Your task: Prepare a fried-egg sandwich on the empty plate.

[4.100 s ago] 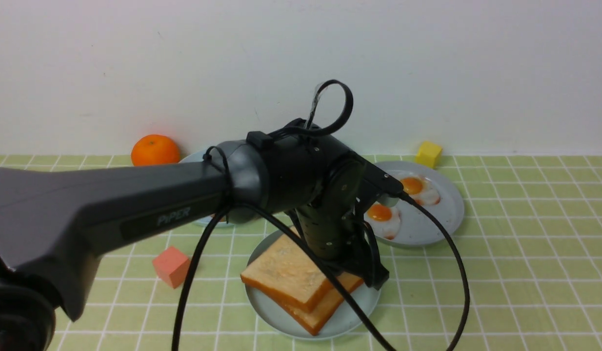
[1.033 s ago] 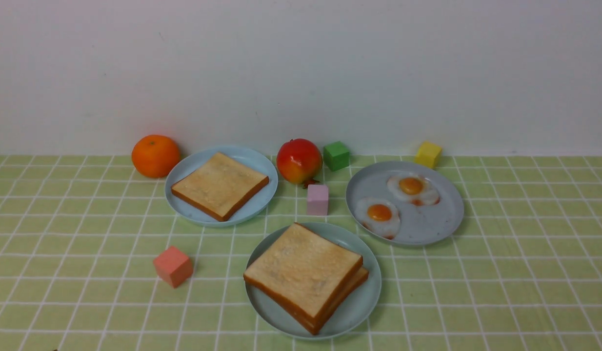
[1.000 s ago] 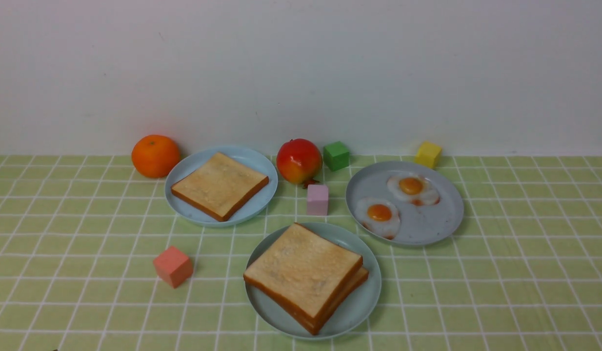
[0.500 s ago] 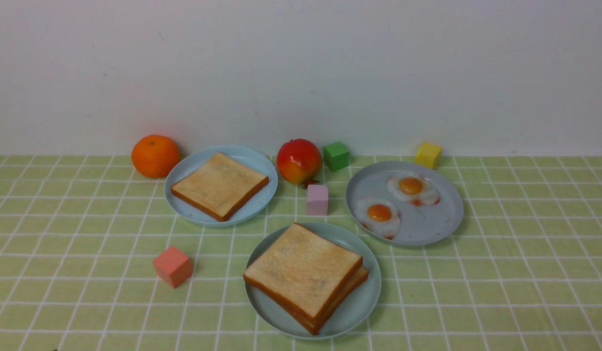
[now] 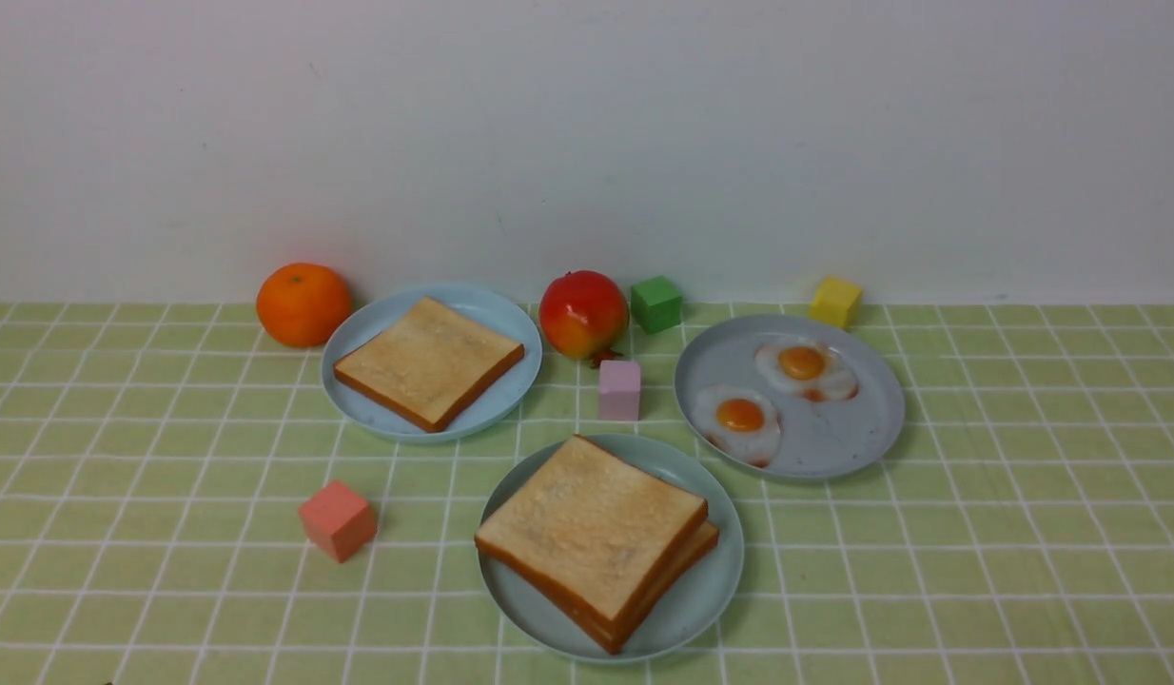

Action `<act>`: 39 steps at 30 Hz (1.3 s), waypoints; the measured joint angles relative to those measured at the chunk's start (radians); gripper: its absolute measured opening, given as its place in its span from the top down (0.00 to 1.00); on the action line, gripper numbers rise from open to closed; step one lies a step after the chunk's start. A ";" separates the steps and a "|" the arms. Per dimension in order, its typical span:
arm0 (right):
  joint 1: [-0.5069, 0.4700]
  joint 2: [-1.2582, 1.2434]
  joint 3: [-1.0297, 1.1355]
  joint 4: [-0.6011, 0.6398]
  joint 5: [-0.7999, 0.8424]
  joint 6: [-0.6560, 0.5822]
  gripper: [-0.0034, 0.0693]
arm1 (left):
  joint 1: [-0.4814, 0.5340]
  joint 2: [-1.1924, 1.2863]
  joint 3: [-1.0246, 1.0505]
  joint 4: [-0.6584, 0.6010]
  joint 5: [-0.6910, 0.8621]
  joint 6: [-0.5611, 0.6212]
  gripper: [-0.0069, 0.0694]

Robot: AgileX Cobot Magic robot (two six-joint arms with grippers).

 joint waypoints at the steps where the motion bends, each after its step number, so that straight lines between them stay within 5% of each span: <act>1: 0.000 0.000 0.000 0.000 0.001 0.001 0.95 | 0.000 0.000 0.000 0.000 0.000 0.000 0.91; 25: 0.000 0.000 -0.001 0.000 0.006 0.003 0.93 | 0.023 0.000 0.000 0.026 -0.007 0.000 0.88; 27: 0.000 0.000 -0.001 -0.001 0.006 0.003 0.93 | 0.079 0.000 0.000 0.040 -0.017 0.000 0.89; 37: 0.000 0.000 -0.001 -0.001 0.006 0.003 0.91 | 0.706 -0.023 0.087 0.034 0.138 0.000 0.93; 39: 0.000 0.000 -0.001 -0.001 0.006 0.003 0.91 | 0.747 -0.023 0.128 0.023 0.141 0.000 0.93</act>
